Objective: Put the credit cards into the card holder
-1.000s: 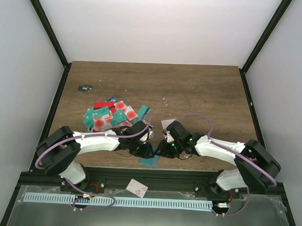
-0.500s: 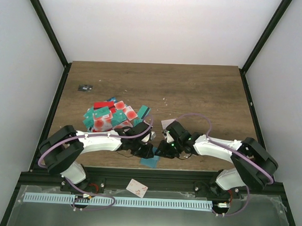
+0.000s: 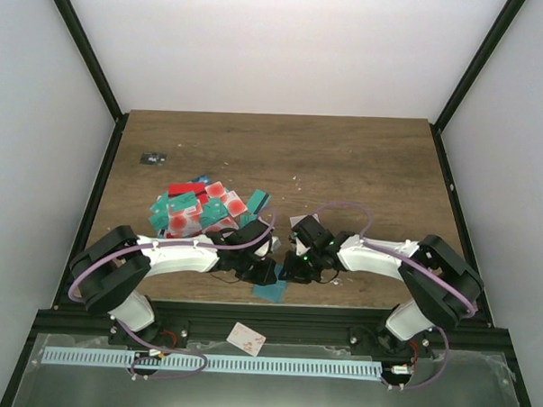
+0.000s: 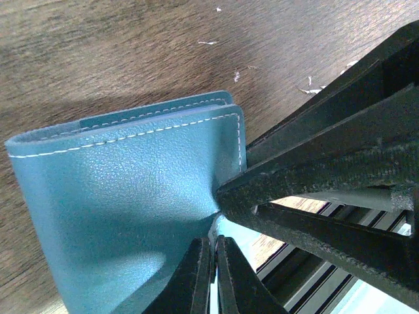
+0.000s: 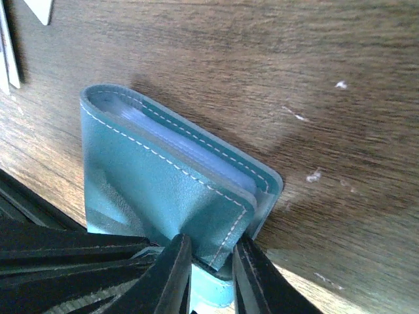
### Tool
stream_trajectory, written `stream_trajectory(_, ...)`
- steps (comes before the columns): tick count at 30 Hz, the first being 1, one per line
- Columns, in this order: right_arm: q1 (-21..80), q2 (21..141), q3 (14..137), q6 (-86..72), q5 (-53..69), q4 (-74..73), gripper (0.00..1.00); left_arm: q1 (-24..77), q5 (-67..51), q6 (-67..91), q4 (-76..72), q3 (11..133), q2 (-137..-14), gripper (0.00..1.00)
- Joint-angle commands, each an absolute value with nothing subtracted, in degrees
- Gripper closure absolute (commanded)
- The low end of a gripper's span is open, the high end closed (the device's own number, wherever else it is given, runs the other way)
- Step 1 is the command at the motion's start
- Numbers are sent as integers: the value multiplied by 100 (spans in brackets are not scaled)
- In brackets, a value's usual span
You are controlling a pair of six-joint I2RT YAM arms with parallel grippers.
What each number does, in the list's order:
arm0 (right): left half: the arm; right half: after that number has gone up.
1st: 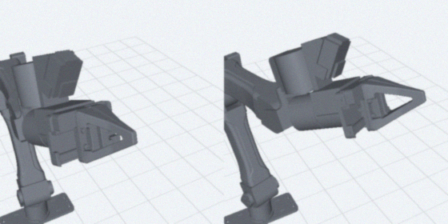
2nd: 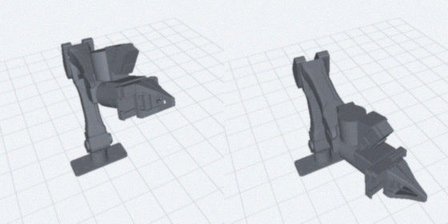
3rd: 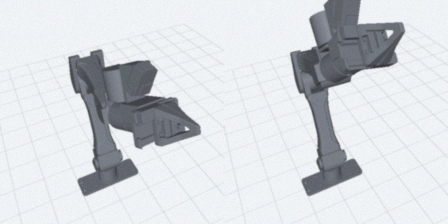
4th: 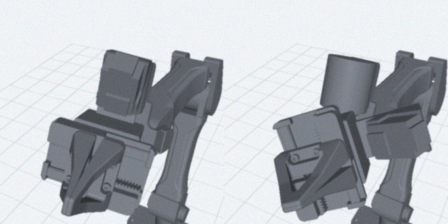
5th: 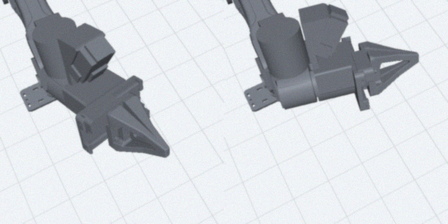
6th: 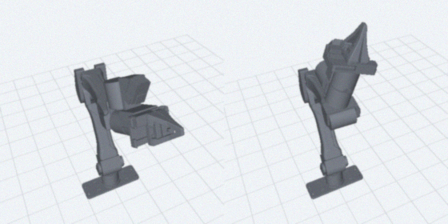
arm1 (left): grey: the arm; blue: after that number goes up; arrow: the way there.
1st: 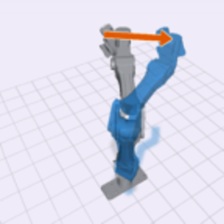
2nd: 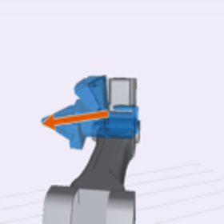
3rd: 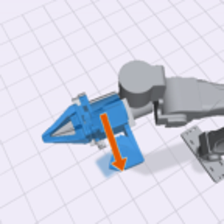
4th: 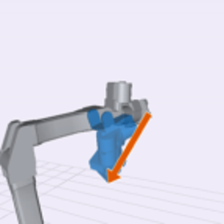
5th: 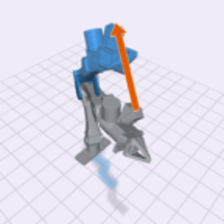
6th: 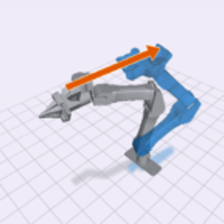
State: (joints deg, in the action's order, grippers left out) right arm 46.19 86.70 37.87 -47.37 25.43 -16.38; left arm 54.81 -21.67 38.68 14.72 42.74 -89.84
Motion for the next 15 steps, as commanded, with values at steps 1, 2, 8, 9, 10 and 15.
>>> stream_trajectory(1, 4588, 8964, 4025, -4593, 2018, -2162, 80, 5569, -1939, 3779, 1609, 4219, -9132, 96)
stream_trajectory(2, 4588, 9016, 4036, -4582, 1979, -2210, 80, 5586, -1894, 3786, 1661, 4217, -9130, 96)
stream_trajectory(8, 4590, 9180, 4060, -4553, 1932, -2295, 80, 5636, -1599, 3953, 1994, 4094, -9170, 96)
stream_trajectory(9, 4588, 9203, 4075, -4544, 1904, -2320, 80, 5642, -1553, 3969, 2054, 4064, -9182, 96)
stream_trajectory(10, 4592, 9221, 4083, -4530, 1885, -2348, 80, 5653, -1495, 3969, 2102, 4030, -9189, 96)
stream_trajectory(15, 4588, 9318, 4094, -4526, 1764, -2465, 80, 5768, -1321, 4046, 2170, 3804, -9232, 96)
